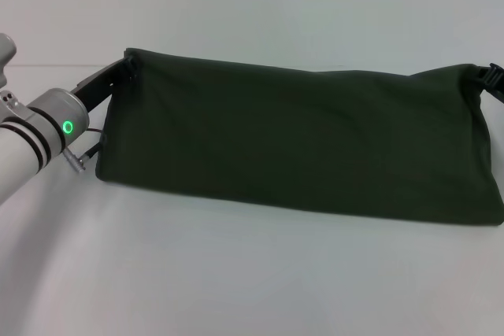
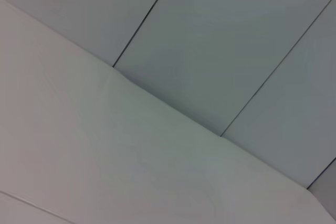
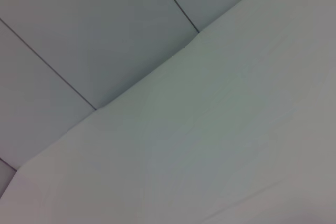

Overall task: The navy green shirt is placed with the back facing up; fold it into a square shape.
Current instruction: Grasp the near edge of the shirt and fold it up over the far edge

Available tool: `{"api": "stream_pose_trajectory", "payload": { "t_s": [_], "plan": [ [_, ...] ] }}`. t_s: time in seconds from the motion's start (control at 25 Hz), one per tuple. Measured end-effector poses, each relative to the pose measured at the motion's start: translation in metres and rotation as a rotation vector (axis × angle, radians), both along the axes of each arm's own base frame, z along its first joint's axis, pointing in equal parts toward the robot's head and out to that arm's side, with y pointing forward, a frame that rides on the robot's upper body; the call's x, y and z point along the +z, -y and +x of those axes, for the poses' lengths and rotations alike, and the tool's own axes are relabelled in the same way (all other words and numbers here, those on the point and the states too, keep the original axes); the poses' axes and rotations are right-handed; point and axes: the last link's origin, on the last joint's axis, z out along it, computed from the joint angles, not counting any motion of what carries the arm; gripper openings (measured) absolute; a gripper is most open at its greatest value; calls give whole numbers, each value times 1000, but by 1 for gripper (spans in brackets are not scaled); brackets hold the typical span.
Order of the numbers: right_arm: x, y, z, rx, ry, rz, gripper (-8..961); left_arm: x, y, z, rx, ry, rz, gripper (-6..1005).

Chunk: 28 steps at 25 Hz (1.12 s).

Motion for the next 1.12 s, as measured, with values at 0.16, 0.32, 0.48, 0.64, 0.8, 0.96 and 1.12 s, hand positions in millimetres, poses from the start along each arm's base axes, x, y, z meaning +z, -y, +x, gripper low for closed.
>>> {"api": "stream_pose_trajectory", "payload": {
  "t_s": [0.16, 0.32, 0.48, 0.64, 0.8, 0.96, 1.12],
  "plan": [
    [2, -1, 1, -11, 0, 12, 47, -1, 0, 0, 1, 0, 3, 28],
    [2, -2, 3, -22, 3, 21, 48, -3, 0, 0, 2, 3, 4, 28],
    [1, -2, 4, -36, 3, 28, 48, -2, 0, 0, 9, 10, 14, 29],
    [0, -2, 4, -44, 5, 30, 49, -3, 0, -1, 13, 6, 16, 41],
    [-2, -3, 4, -56, 10, 35, 49, -5, 1, -1, 14, 4, 25, 53],
    [-5, -3, 6, -74, 16, 40, 49, -6, 2, -2, 18, 2, 43, 64],
    [-7, -4, 6, -82, 26, 44, 50, -8, 3, -2, 24, 9, 52, 76]
  ]
}}
